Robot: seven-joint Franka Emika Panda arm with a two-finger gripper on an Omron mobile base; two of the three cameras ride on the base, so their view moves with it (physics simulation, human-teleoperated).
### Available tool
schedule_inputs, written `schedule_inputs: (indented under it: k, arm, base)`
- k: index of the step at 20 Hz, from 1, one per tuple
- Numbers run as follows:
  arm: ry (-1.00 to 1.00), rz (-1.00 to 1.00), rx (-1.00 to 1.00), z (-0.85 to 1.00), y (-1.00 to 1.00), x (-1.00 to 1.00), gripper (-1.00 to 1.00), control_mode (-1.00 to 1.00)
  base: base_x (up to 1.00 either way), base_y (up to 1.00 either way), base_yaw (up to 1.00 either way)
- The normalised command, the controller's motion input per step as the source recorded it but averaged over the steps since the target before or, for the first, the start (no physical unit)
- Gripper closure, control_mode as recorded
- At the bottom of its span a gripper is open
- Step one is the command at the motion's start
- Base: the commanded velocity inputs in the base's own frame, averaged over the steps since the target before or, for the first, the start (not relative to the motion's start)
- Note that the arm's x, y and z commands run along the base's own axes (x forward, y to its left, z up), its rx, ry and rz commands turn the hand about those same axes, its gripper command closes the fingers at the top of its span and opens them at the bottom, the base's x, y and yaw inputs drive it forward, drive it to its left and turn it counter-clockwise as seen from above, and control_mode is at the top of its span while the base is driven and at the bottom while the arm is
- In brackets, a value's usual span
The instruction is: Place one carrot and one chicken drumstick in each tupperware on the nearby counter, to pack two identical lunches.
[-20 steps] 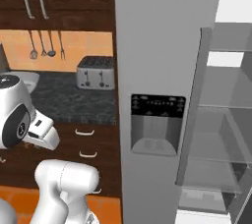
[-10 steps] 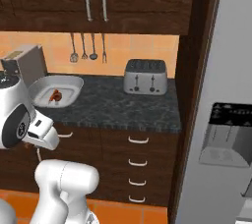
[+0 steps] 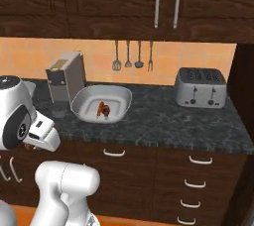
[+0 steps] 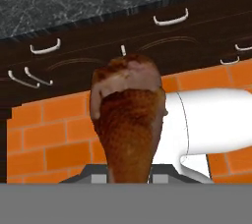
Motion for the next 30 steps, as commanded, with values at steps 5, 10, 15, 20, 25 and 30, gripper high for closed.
schedule_inputs:
  k: [5, 10, 15, 20, 25, 30]
  arm:
    - [0.0, 0.0, 0.0, 0.0, 0.0, 0.0, 1.0, 1.0]
    - [0.0, 0.0, 0.0, 0.0, 0.0, 0.0, 1.0, 1.0]
    - [0.0, 0.0, 0.0, 0.0, 0.0, 0.0, 1.0, 1.0]
    - [0.05, 0.0, 0.0, -0.1, 0.36, 0.64, 1.0, -1.0]
    - [0.2, 0.0, 0.0, 0.01, 0.15, 1.0, 1.0, -1.0]
    - [0.33, 0.05, -0.05, -0.23, 0.22, 0.87, 1.0, -1.0]
  base:
    - [0.27, 1.0, 0.0]
    - [0.39, 1.0, 0.04]
    - [0.7, 0.78, 0.01]
    - [0.1, 0.13, 0.0]
    - [0.0, 0.0, 0.0]
    - [0.0, 0.0, 0.0]
